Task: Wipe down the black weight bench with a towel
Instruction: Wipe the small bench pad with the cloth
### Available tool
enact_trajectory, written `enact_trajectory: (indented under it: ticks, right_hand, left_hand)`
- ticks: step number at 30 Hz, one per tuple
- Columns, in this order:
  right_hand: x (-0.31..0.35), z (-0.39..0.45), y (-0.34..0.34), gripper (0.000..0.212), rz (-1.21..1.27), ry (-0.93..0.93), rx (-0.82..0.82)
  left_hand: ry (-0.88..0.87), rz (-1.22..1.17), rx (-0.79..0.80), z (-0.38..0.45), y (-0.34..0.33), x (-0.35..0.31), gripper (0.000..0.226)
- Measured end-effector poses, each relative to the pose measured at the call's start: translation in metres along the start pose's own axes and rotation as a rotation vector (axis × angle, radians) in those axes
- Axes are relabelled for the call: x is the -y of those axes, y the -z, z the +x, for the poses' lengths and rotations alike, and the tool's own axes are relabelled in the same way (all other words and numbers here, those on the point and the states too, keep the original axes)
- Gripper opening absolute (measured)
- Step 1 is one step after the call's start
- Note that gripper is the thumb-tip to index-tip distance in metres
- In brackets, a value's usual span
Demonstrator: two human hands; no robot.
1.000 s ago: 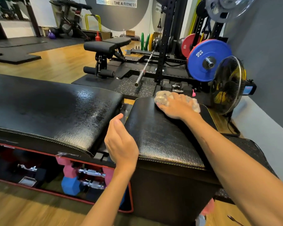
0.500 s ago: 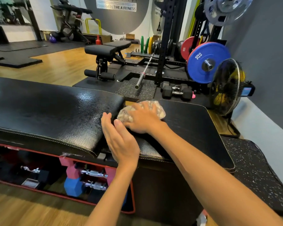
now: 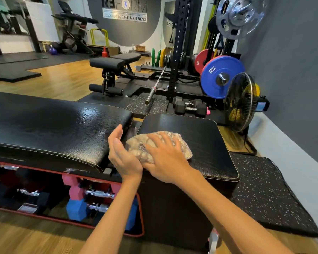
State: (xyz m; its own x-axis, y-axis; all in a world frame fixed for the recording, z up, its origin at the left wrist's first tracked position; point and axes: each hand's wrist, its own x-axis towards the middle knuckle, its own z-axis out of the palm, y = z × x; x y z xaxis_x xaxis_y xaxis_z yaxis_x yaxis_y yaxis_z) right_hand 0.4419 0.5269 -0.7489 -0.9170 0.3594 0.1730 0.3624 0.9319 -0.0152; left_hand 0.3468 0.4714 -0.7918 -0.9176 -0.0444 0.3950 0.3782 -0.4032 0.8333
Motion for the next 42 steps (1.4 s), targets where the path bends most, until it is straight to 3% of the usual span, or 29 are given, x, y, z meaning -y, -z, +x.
enact_trajectory:
  ticks: [4, 11, 16, 24, 31, 42]
  right_hand:
    - [-0.031, -0.021, 0.003, 0.062, 0.046, -0.036, -0.001]
    - [-0.1, -0.023, 0.011, 0.084, 0.074, -0.271, 0.018]
    - [-0.144, 0.006, 0.005, 0.083, 0.034, -0.385, -0.001]
    - [-0.181, 0.064, -0.007, 0.101, -0.018, -0.424, -0.001]
    - [-0.171, 0.112, -0.015, 0.085, -0.003, -0.382, 0.06]
    - [-0.086, 0.169, -0.027, 0.073, 0.005, -0.215, 0.077]
  left_hand:
    - [0.115, 0.097, -0.058, 0.008, -0.002, 0.002, 0.048]
    - [0.054, 0.459, 0.115, 0.003, -0.012, -0.001, 0.051]
    - [0.166, 0.435, 0.155, 0.006, -0.016, -0.003, 0.039]
    - [0.059, 0.409, 0.046, 0.002, -0.013, 0.0, 0.046]
    - [0.021, 0.251, 0.009, 0.003, -0.012, 0.002, 0.054]
    - [-0.039, 0.221, 0.014, 0.004, -0.011, 0.005, 0.054]
